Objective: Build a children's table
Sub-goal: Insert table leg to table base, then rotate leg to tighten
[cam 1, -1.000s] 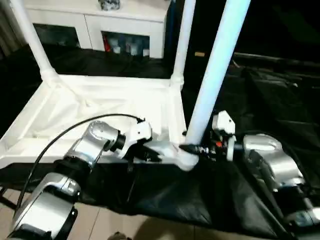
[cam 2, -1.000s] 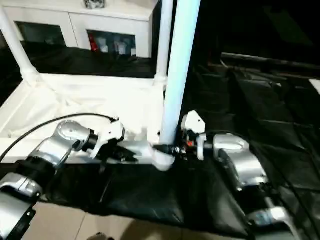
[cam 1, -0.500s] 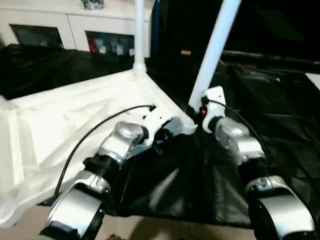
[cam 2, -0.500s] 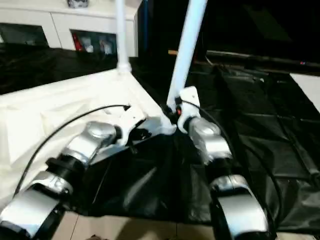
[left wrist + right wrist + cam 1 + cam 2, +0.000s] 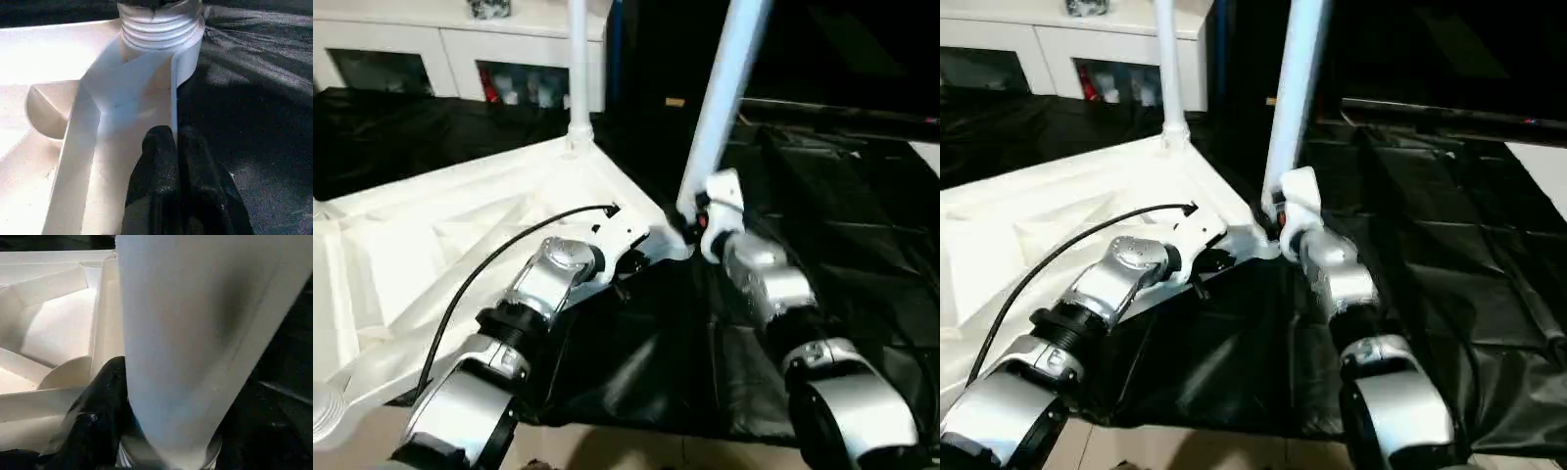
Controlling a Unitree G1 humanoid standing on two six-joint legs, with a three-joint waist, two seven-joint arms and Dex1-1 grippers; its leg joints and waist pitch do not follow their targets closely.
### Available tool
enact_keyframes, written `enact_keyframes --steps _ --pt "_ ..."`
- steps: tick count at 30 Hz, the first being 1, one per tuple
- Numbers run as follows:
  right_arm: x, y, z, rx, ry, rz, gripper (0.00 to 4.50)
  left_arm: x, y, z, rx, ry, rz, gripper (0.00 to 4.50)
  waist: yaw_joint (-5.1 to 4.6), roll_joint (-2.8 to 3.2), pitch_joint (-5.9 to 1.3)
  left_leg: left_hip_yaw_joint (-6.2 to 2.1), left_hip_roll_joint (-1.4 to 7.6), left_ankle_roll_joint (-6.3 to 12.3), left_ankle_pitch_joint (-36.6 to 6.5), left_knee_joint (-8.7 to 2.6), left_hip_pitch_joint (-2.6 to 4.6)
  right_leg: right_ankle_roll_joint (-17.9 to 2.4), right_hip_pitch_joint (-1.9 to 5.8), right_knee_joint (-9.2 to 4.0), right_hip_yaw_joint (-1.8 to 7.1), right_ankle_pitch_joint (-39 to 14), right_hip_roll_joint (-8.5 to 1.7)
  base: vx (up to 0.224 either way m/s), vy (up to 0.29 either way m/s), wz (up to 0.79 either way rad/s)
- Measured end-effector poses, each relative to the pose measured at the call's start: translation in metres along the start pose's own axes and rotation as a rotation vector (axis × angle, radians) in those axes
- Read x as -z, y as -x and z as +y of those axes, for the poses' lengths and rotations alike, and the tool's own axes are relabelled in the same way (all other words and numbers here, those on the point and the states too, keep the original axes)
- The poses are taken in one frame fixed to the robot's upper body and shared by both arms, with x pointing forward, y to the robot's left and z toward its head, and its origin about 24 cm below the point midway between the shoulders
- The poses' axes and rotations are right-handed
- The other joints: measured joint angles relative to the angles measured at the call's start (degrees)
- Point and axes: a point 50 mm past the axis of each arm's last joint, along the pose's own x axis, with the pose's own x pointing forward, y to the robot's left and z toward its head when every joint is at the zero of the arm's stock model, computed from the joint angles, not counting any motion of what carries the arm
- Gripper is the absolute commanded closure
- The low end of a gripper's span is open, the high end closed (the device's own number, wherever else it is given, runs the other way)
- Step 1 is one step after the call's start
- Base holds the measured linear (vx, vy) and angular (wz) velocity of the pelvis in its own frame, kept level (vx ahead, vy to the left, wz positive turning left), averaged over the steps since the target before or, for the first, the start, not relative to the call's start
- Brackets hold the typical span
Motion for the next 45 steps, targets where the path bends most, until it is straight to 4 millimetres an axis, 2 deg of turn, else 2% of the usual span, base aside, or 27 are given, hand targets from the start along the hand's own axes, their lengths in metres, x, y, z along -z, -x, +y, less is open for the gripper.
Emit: enact_keyframes --steps 3,8,17,22,25,32,40,45 --pt "0.0 0.001 0.001 -0.034 -0.001 -0.011 1.27 0.0 0.001 0.001 0.01 -0.002 -0.001 4.5 -0.03 0.01 0.01 0.01 0.0 0.0 0.0 -0.02 -0.02 -0.1 -0.01 0.0 0.0 0.1 0.0 0.0 0.0 0.0" --pt "0.002 0.009 -0.001 -0.108 -0.003 -0.048 0.67 0.002 0.006 0.0 0.041 -0.017 -0.019 4.5 0.04 0.04 0.03 0.05 0.01 0.0 0.0 -0.25 -0.05 -0.1 -0.1 -0.02 -0.01 0.1 0.01 0.0 0.0 0.0" --pt "0.007 0.03 -0.009 -0.258 0.077 -0.057 0.67 0.005 0.016 0.0 0.148 -0.05 -0.04 4.5 1.09 0.31 0.19 0.25 0.03 0.0 0.0 -0.56 -0.22 -0.2 -0.33 -0.27 0.0 0.1 0.03 0.0 0.0 0.0" --pt "0.018 0.048 -0.016 -0.374 0.14 0.011 0.67 0.009 0.025 -0.003 0.267 -0.077 -0.054 4.5 1.98 0.74 0.47 0.33 0.03 0.02 0.0 -0.57 -0.3 -0.2 -0.33 -0.33 0.01 0.1 0.0 0.0 0.0 0.0" --pt "0.023 0.059 -0.017 -0.47 0.179 0.064 0.67 0.012 0.031 -0.005 0.348 -0.105 -0.061 4.5 2.84 0.86 0.54 0.35 0.05 0.02 0.0 -0.57 -0.28 -0.2 -0.34 -0.31 0.02 0.1 0.0 0.0 0.0 0.0" --pt "0.022 0.082 -0.015 -0.657 0.249 0.133 0.67 0.019 0.043 -0.005 0.483 -0.143 -0.05 4.5 3.71 0.93 0.57 0.42 0.08 0.02 0.0 -0.44 -0.31 -0.2 -0.28 -0.26 0.07 0.1 -0.01 0.0 0.0 0.0" --pt "0.022 0.092 -0.008 -0.744 0.238 0.151 1.43 0.02 0.051 -0.006 0.571 -0.171 -0.044 4.5 4.36 0.94 0.57 0.42 0.08 0.02 0.0 -0.42 -0.33 -0.2 -0.28 -0.21 0.07 0.1 -0.03 0.0 0.0 0.0" --pt "0.024 0.095 -0.005 -0.754 0.233 0.158 1.63 0.02 0.052 -0.006 0.587 -0.179 -0.043 4.5 4.36 0.94 0.57 0.42 0.08 0.02 0.0 -0.39 -0.32 -0.2 -0.25 -0.19 0.07 0.1 -0.03 0.0 0.0 0.0"
